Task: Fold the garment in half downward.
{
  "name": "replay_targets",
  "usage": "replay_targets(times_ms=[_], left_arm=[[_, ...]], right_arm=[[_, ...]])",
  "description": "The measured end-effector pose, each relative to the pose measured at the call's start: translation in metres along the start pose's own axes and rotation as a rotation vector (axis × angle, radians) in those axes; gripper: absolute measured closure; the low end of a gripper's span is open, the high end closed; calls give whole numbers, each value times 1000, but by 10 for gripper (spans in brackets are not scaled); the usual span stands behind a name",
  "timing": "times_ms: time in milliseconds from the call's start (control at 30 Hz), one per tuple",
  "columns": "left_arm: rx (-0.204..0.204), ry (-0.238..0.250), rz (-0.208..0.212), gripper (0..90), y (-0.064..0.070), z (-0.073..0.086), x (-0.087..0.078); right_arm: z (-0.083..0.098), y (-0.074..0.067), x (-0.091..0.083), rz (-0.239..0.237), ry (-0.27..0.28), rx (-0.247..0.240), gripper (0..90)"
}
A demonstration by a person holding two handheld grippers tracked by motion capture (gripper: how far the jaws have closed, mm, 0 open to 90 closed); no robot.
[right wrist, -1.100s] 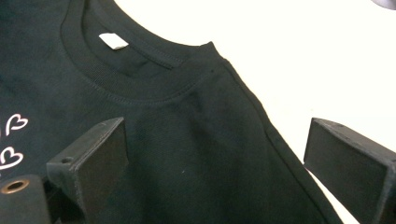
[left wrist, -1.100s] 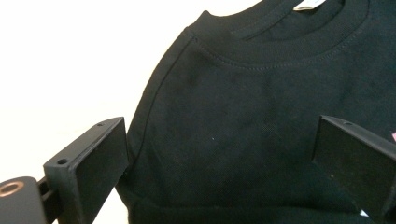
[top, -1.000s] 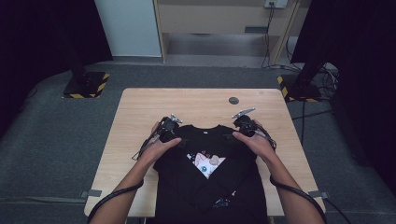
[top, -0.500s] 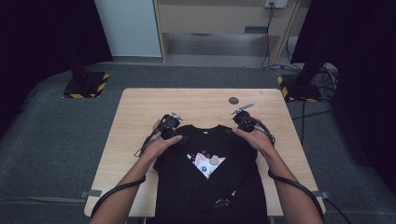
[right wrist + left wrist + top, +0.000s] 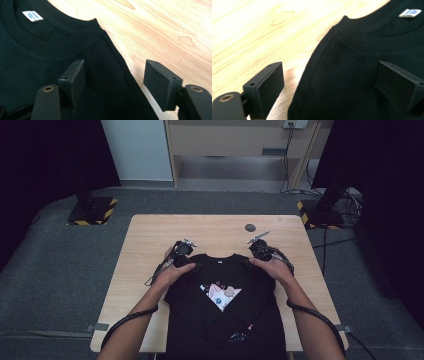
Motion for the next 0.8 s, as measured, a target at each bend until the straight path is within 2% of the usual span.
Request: replay_targets(times_ms=[133, 233, 400, 667, 800], left_arm=[[5, 15, -5, 87, 0, -4, 2], [16, 6, -10, 95, 0, -6, 4], [3, 9, -15, 110, -1, -5, 8], [-16, 7, 0, 102, -2, -5, 10], [-13, 12, 4, 91, -2, -4, 11]], right_arm=[[3, 5, 3, 5, -8, 13, 341], [4, 7, 6, 6, -15, 12, 341], [3, 4, 8, 2, -15, 12, 340], [3, 4, 9, -2, -9, 9, 332], [2, 3, 9, 1, -21, 15, 316]])
Point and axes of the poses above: each handheld gripper's, and its own axes: x roughly forward along the jaws, z roughly out of its underside, y roughly to its right, the point moved 7 cm from there along x, roughly forward along the jaws, and after that the axes turned 10 degrees about z, right-handed, at the moved point
